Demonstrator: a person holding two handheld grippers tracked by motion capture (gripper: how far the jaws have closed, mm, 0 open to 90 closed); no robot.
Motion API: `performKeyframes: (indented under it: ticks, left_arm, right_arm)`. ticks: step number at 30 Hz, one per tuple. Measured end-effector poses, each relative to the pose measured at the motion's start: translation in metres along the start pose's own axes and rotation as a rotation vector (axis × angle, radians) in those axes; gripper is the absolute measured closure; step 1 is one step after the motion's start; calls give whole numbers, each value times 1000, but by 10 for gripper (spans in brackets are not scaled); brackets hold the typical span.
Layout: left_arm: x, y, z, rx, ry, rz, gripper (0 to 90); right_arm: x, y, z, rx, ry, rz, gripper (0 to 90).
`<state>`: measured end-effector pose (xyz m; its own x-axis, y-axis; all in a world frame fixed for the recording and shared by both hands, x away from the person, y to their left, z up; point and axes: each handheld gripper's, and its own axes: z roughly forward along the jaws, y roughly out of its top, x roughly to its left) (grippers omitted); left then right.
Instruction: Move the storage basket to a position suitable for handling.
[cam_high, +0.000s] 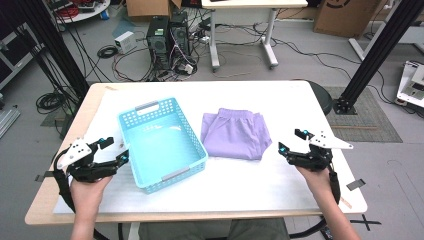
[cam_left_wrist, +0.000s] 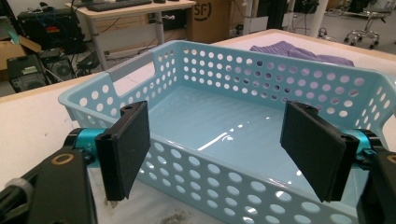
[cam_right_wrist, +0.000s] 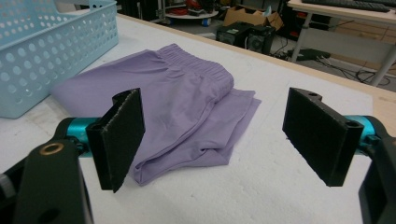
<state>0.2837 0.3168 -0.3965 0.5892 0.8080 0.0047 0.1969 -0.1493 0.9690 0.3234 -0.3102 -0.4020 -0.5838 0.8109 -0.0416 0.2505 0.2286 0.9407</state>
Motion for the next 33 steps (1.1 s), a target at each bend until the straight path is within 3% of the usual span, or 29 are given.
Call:
performKeyframes:
  ticks: [5, 11, 15, 16, 17, 20, 25, 26, 29, 30, 33]
  left_arm:
    - [4, -5, 0, 23, -8, -19, 244]
    - [-1, -8, -8, 27, -31, -6, 244]
    - [-13, -11, -15, 40, -63, 16, 244]
    - [-18, -14, -17, 49, -76, 23, 244]
    - [-18, -14, -17, 49, -76, 23, 244]
    - [-32, -21, -21, 62, -110, 18, 244]
    - [-47, -27, -27, 54, -132, 23, 244]
    - [-54, -29, -30, 59, -125, 29, 244]
    - [-59, -31, -31, 78, -140, 15, 243]
    - [-63, -34, -30, 100, -158, 18, 243]
    - [-67, -37, -28, 116, -160, 24, 243]
  right_arm:
    - [6, 2, 4, -5, 25, -7, 212]
    - [24, 6, 14, -7, 82, -34, 212]
    - [37, 10, 24, -12, 119, -62, 212]
    - [47, 11, 30, -2, 146, -73, 212]
    - [47, 11, 30, -2, 146, -73, 212]
    - [64, 14, 43, 10, 191, -102, 212]
    - [80, 17, 56, 20, 247, -111, 212]
    - [89, 18, 63, 28, 267, -130, 213]
    - [97, 18, 69, 38, 291, -142, 213]
    - [109, 19, 79, 65, 327, -149, 258]
    - [120, 20, 90, 80, 367, -175, 292]
